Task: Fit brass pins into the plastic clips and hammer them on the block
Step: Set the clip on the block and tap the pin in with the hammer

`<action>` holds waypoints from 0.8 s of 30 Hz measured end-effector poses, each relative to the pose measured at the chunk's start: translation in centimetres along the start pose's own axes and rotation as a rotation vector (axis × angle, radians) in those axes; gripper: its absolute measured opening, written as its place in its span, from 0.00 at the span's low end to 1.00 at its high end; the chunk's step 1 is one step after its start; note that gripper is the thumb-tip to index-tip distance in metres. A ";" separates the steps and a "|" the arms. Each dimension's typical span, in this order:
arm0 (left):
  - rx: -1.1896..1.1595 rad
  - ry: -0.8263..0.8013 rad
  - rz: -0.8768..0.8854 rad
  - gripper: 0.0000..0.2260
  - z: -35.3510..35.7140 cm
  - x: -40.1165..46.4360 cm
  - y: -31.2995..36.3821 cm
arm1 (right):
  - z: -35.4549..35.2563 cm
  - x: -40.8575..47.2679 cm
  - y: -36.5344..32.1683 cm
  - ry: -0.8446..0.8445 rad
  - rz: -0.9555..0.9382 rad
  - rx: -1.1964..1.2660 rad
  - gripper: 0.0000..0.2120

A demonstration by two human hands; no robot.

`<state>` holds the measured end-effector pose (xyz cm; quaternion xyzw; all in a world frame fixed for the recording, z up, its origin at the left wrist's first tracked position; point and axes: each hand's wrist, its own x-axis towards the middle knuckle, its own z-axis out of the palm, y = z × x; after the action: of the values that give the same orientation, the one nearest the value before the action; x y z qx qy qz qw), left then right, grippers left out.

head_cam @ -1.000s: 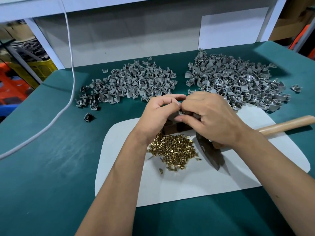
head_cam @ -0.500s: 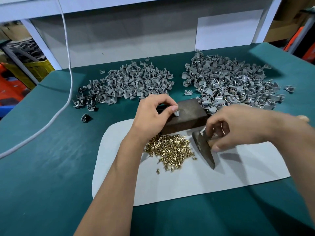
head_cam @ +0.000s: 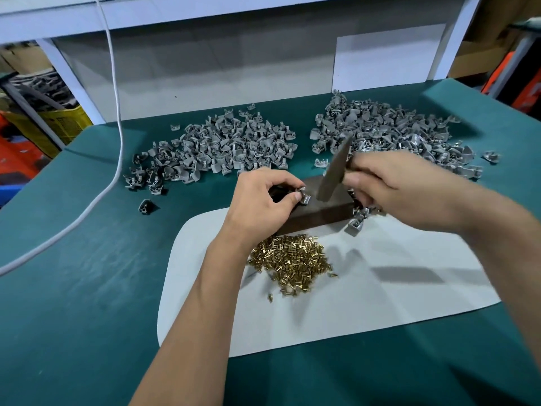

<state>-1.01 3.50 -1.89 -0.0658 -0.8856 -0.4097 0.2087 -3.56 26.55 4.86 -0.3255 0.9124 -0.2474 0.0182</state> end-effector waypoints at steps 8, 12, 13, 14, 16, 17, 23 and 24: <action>0.008 0.001 0.012 0.06 0.0 0.2 0.0 | 2.2 0.9 -2.1 0.268 -0.056 -0.369 0.10; -0.009 0.013 -0.013 0.05 0.2 0.2 0.0 | 2.5 0.9 -1.7 0.194 0.027 -0.359 0.10; -0.014 0.013 -0.019 0.05 0.2 0.3 0.0 | 2.4 0.8 -1.6 0.263 -0.005 -0.339 0.09; -0.018 0.014 -0.023 0.05 0.2 0.3 -0.1 | 2.4 0.6 -1.6 0.320 -0.036 -0.310 0.09; -0.032 0.026 -0.033 0.06 0.2 0.3 -0.1 | 2.8 0.8 -2.1 0.298 -0.048 -0.311 0.08; -0.043 0.027 -0.041 0.07 0.1 0.3 -0.1 | 3.1 1.0 -2.2 0.230 -0.021 -0.339 0.07; -0.047 0.000 -0.050 0.06 0.0 0.3 -0.1 | 2.7 0.7 -2.2 0.334 -0.034 -0.306 0.08; -0.045 0.002 -0.047 0.07 -0.1 0.3 -0.2 | 2.9 0.7 -2.4 0.324 -0.039 -0.306 0.08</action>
<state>-1.32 3.29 -1.82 -0.0490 -0.8771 -0.4346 0.1984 -2.14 23.24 3.55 -0.2981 0.9239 -0.1556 -0.1828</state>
